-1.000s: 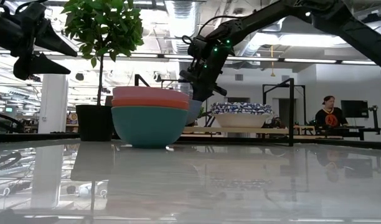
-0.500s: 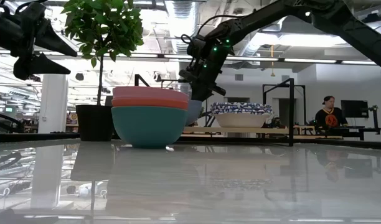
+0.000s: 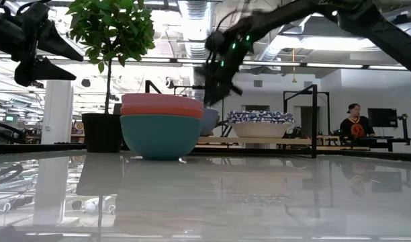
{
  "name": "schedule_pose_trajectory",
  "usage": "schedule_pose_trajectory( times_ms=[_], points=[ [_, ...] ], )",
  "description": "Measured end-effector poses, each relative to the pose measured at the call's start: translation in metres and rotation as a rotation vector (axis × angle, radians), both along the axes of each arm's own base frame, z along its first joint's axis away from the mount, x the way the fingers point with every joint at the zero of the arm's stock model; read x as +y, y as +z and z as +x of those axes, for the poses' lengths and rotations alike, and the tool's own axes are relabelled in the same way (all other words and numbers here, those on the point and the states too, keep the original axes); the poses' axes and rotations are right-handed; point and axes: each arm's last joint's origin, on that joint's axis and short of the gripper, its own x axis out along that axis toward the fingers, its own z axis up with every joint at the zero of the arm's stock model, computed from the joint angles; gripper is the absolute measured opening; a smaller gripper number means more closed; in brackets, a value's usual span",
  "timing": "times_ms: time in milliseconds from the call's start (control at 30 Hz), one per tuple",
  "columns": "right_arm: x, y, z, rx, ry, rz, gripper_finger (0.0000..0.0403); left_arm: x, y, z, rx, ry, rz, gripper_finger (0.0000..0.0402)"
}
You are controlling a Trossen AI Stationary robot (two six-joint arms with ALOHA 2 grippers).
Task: Place and stack bowls onto a shelf
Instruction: Stack the pink bowl on top of the blue bowl on the shelf
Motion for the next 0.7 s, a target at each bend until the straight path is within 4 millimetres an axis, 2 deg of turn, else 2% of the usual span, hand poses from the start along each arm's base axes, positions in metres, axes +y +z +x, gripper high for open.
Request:
schedule_pose_trajectory(
  times_ms=[133,233,400,567,700],
  points=[
    [0.013,0.049,-0.004,-0.100,0.019,-0.062,0.0145,0.000,0.000,0.000,0.001,-0.001,0.000,0.0293],
    [0.039,0.062,0.005,-0.128,0.109,-0.045,0.0144,0.000,0.000,0.000,0.000,-0.001,0.000,0.0293],
    [0.088,0.059,0.027,-0.090,0.288,-0.057,0.0139,0.000,0.000,0.000,0.000,-0.001,0.000,0.0293],
    [0.133,0.035,0.054,-0.001,0.441,-0.096,0.0137,0.000,0.000,0.000,0.000,0.000,0.000,0.0293],
    [0.155,0.019,0.069,0.036,0.486,-0.140,0.0137,0.000,0.000,0.000,0.000,0.001,0.000,0.0293]
  ],
)
